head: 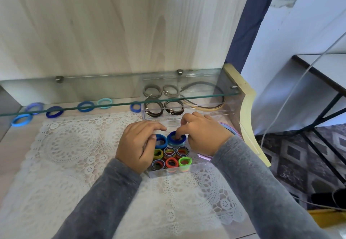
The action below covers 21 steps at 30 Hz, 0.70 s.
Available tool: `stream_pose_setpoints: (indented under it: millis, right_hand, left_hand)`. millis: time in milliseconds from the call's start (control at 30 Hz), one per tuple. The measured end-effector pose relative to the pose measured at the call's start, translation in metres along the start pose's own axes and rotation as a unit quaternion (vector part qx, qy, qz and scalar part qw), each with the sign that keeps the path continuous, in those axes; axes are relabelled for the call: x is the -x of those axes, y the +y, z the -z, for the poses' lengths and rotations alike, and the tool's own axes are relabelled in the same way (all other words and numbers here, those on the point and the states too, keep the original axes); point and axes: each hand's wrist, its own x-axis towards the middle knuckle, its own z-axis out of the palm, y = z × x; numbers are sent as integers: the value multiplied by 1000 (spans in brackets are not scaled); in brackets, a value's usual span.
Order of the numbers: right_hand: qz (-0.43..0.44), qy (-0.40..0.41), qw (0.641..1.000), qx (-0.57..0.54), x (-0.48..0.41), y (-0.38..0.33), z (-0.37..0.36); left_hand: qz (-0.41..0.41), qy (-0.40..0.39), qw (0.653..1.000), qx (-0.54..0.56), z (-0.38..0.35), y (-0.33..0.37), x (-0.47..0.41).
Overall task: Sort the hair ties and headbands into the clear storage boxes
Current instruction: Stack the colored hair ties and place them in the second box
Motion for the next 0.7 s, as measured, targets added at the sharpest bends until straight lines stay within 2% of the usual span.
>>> stream_pose_setpoints:
  millis: [700]
  right_hand:
    - [-1, 3, 1000, 19, 3, -22, -4]
  left_hand:
    - [20, -3, 1000, -22, 2, 2, 0]
